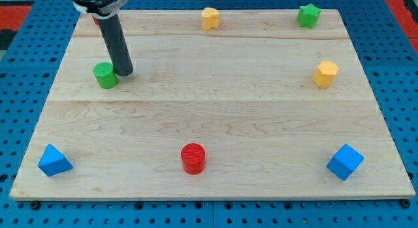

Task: Slide the green circle towards the center left side of the board

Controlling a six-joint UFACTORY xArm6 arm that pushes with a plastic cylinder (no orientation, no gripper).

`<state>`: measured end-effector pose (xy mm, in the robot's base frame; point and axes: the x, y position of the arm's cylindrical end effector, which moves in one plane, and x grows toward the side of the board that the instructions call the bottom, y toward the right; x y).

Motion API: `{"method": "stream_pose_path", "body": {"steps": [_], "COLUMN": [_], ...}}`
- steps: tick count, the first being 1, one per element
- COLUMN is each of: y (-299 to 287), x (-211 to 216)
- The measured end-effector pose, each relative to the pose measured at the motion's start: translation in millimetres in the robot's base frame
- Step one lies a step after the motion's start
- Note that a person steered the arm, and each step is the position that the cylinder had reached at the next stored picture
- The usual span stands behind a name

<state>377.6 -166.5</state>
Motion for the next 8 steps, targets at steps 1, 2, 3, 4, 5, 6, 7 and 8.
{"method": "stream_pose_path", "body": {"steps": [1, 2, 3, 4, 5, 6, 7, 8], "y": [-1, -1, -7, -10, -2, -7, -12, -24], "x": [11, 23, 30, 21, 10, 7, 12, 14]}}
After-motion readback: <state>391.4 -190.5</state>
